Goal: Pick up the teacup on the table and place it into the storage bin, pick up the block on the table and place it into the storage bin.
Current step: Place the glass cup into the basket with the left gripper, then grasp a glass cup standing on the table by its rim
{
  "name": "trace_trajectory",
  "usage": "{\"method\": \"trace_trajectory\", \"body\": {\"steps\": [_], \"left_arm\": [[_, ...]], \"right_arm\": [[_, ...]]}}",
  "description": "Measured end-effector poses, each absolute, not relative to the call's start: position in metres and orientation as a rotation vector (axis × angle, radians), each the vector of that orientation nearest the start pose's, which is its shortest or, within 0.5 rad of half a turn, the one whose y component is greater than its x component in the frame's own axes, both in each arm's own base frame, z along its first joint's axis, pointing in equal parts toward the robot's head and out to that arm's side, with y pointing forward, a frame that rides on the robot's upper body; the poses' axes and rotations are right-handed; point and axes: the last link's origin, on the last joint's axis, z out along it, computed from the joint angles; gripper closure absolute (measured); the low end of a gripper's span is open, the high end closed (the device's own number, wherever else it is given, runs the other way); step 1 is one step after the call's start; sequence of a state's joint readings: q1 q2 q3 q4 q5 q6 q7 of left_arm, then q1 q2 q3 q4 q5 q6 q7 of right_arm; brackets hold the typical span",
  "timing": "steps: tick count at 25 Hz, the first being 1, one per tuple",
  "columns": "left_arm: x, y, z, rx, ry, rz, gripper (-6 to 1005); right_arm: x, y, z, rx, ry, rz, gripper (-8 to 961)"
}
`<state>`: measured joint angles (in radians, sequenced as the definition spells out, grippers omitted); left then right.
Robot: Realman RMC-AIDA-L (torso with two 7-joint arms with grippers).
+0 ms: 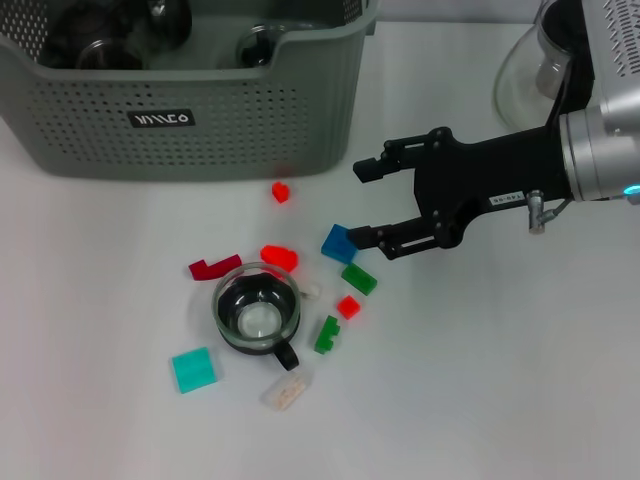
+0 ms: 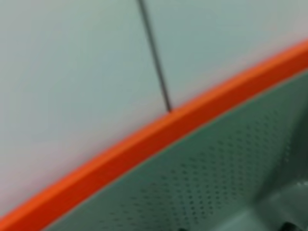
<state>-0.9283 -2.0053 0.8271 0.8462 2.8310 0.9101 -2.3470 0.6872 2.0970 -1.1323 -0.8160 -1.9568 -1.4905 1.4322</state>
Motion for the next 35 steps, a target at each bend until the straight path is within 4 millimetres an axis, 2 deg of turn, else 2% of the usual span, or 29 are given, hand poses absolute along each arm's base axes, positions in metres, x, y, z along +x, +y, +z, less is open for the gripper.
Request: {"method": "trace_trajectory", "body": {"steps": [5,8,10,15,18,22,28,33,35], "left_arm": [[-0.183,0.481,0.112,-2.103,-0.772,0.068,381],[-0.170,0.464,0.119,-2.186,-0.781,0.009,251],[-0.159,0.446,0.123,-2.295,-0.775,-0.087,165],[-0.135,0.400,0.129,-2.610,-0.659,-0.416,163],[-0.134,0.387,0.129,-2.687,-0.635,-0.473,164],[-0.138,0.372,0.123,-2.783,-0.599,-0.450,166],[-0.150,0.344,0.111,-2.974,-0.360,-0.354,168],[-0.162,0.322,0.100,-3.062,-0.249,-0.236,169],[-0.164,0.319,0.097,-3.076,-0.236,-0.212,170]], "right_arm": [[0.167,0.355,-0.041,-3.060,0.073,0.434,149],[0.168,0.355,-0.041,-3.055,0.085,0.440,149],[0.169,0.356,-0.039,-3.048,0.093,0.446,148],[0.171,0.357,-0.034,-3.032,0.110,0.461,148],[0.172,0.358,-0.033,-3.028,0.118,0.463,148],[0.175,0.358,-0.032,-3.019,0.144,0.471,148],[0.178,0.362,-0.028,-2.985,0.206,0.512,148],[0.183,0.366,-0.030,-2.942,0.273,0.540,148],[0.184,0.366,-0.031,-2.936,0.285,0.541,149]]}}
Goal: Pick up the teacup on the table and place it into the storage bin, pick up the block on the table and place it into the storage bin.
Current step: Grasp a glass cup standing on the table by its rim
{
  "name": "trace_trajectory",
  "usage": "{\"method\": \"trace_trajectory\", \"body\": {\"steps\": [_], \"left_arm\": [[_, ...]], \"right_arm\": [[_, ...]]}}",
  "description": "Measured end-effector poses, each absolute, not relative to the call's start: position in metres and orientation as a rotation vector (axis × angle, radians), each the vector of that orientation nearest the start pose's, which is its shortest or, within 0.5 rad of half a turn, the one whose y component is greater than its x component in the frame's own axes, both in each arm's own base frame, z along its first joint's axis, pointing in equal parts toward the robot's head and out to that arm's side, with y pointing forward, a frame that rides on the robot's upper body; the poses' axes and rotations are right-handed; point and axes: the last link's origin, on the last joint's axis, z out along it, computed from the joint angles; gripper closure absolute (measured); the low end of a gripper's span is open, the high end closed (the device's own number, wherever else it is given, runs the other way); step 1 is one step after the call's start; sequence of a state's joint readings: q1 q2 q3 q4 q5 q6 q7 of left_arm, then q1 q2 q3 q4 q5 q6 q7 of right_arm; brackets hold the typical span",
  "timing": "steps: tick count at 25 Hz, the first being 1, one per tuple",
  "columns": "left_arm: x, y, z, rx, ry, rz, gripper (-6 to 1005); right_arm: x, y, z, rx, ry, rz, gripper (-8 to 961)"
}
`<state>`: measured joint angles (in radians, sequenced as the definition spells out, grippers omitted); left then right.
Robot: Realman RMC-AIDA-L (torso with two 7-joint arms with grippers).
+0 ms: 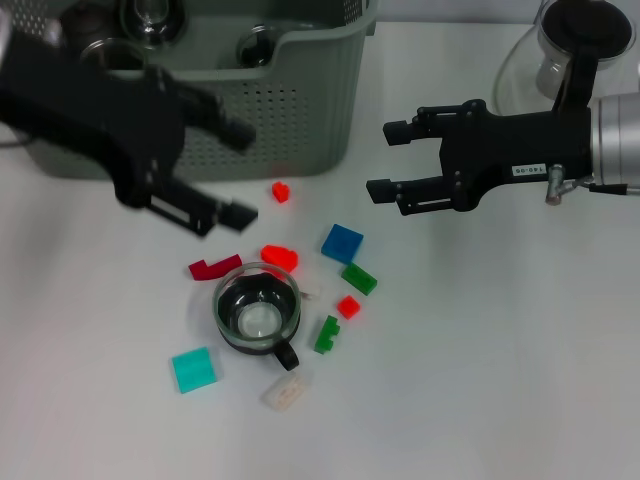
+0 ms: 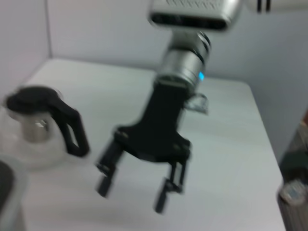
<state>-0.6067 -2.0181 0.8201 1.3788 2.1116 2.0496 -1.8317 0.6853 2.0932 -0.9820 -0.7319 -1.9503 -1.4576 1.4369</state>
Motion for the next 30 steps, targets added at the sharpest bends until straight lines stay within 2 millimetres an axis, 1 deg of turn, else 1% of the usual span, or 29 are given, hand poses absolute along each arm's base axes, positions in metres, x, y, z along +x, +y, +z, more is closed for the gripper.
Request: {"method": "trace_trajectory", "body": {"steps": [2,6,10,13,15,22,26,30], "left_arm": [[-0.169,0.315,0.089,-3.102,-0.222,-0.155,171],[-0.179,0.311,0.066,-3.145,-0.214,0.005,172],[-0.183,0.307,0.043,-3.167,-0.161,0.167,173],[-0.184,0.304,0.029,-3.189,-0.122,0.293,173],[-0.183,0.302,0.023,-3.200,-0.087,0.337,174],[-0.186,0.303,0.012,-3.192,-0.012,0.425,173],[-0.190,0.304,0.000,-3.159,0.039,0.524,174],[-0.192,0.299,-0.013,-3.159,0.091,0.606,174]], "right_arm": [[0.186,0.366,-0.033,-2.929,0.303,0.538,149],[0.188,0.367,-0.036,-2.922,0.327,0.534,149],[0.188,0.368,-0.036,-2.916,0.335,0.531,149],[0.189,0.369,-0.036,-2.913,0.343,0.530,149],[0.189,0.370,-0.037,-2.908,0.349,0.528,149],[0.188,0.372,-0.038,-2.899,0.367,0.524,149],[0.189,0.373,-0.038,-2.886,0.380,0.520,148],[0.188,0.375,-0.038,-2.879,0.378,0.517,148]]}}
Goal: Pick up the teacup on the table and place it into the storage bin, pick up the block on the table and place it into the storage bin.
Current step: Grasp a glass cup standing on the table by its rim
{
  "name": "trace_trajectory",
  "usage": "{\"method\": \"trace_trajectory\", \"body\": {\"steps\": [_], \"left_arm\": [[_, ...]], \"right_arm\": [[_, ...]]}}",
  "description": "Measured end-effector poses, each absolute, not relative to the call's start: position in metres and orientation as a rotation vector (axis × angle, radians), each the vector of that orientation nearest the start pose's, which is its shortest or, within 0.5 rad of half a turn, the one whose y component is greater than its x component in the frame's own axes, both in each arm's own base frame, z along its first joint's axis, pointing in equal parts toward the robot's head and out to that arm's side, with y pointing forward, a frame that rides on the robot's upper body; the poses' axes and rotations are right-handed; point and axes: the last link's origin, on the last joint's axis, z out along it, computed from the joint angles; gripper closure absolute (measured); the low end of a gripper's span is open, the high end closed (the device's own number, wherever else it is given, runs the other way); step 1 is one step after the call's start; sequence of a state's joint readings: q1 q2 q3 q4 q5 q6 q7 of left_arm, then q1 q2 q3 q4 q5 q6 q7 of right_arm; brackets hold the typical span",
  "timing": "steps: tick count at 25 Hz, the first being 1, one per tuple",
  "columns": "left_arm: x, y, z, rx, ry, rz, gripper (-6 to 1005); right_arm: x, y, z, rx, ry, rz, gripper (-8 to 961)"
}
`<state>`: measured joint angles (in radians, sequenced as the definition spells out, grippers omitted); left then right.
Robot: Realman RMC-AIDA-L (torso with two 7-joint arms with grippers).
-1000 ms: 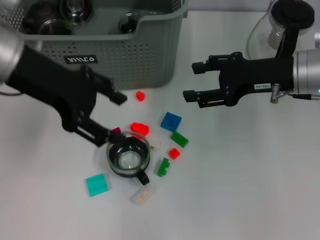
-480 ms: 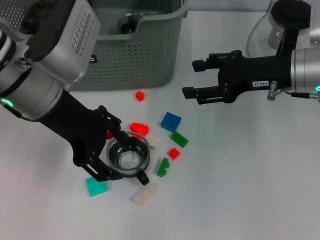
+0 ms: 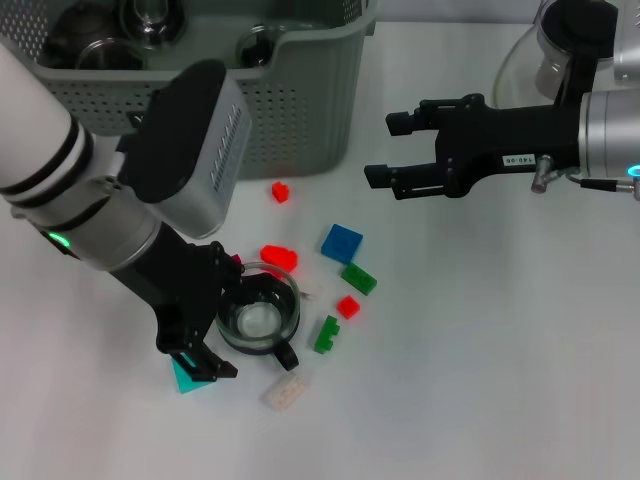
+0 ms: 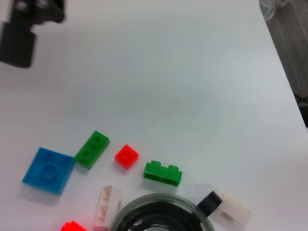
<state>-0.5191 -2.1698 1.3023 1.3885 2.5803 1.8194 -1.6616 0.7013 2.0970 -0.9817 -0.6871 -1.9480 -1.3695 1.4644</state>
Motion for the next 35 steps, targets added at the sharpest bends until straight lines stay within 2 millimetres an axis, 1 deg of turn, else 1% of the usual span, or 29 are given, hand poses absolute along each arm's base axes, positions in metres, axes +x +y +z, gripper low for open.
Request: {"method": "trace_trajectory", "body": {"steps": [8,13,21,27,35], "left_arm": [[-0.193,0.296,-0.023,-3.167,0.124,0.659,173],[-0.191,0.299,-0.030,-3.145,0.173,0.680,174],[-0.192,0.297,-0.047,-3.133,0.230,0.769,173],[-0.190,0.298,-0.052,-3.128,0.243,0.798,173],[-0.188,0.299,-0.053,-3.123,0.253,0.805,174]], "right_arm": [[0.184,0.377,-0.040,-2.884,0.372,0.518,148],[0.183,0.378,-0.040,-2.884,0.366,0.518,148],[0.184,0.379,-0.041,-2.877,0.370,0.513,149],[0.185,0.380,-0.042,-2.876,0.372,0.502,149],[0.186,0.380,-0.042,-2.870,0.374,0.500,148]]}}
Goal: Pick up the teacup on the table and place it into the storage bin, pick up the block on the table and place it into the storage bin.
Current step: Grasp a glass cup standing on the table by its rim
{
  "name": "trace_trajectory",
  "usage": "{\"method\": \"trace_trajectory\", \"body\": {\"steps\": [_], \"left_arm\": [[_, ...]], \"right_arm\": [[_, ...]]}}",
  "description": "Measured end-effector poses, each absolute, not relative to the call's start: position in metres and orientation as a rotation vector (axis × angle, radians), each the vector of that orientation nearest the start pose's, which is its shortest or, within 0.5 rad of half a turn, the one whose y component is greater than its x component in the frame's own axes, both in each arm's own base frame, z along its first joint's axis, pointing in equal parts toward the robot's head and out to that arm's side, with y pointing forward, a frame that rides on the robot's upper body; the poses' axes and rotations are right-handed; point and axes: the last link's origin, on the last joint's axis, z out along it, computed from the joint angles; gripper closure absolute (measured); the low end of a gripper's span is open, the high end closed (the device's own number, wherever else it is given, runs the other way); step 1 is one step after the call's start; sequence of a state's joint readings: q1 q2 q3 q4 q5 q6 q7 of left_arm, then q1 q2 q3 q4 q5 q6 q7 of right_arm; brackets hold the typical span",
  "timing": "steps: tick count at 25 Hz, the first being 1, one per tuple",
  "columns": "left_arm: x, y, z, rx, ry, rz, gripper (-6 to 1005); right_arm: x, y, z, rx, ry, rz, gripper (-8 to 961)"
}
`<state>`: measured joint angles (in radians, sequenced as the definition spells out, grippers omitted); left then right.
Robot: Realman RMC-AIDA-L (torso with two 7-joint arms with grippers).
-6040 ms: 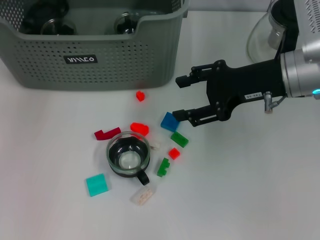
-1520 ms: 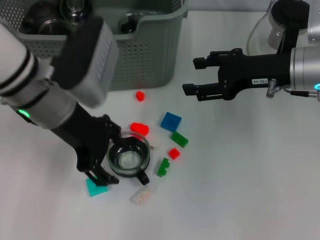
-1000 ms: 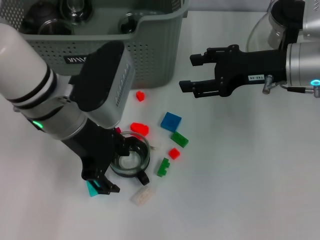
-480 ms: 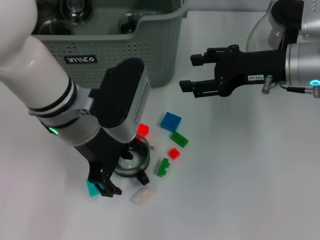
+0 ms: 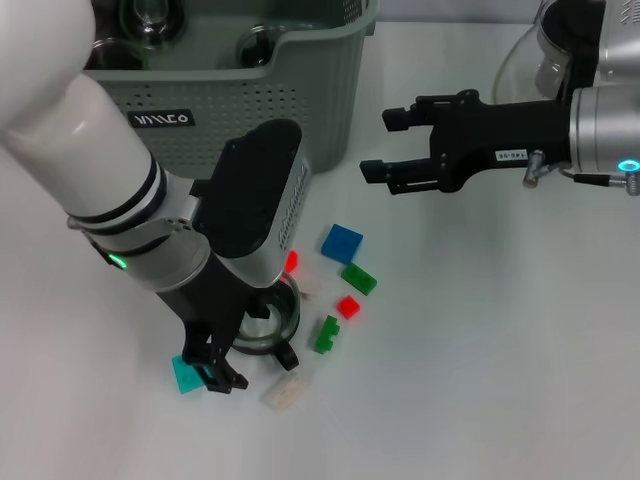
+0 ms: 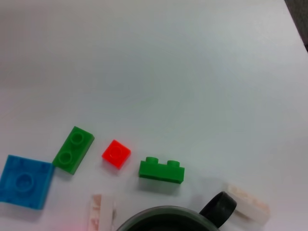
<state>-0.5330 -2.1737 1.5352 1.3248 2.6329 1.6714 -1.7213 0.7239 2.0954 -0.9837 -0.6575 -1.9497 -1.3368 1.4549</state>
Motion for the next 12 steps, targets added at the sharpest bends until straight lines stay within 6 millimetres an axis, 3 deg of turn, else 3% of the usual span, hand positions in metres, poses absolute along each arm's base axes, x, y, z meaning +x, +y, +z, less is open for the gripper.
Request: {"method": "trace_trajectory", "body": {"steps": [6,12], "left_arm": [[-0.1889,0.2994,-0.0553,-3.122,0.250,0.810,173],[-0.1892,0.3022,-0.0574,-3.104,0.209,0.801,316]], "right_arm": [[0.1868,0.3809,-0.0413,-2.867,0.375,0.499,148],[0.1871,0.3812,-0.0412,-2.864,0.376,0.497,149]]}}
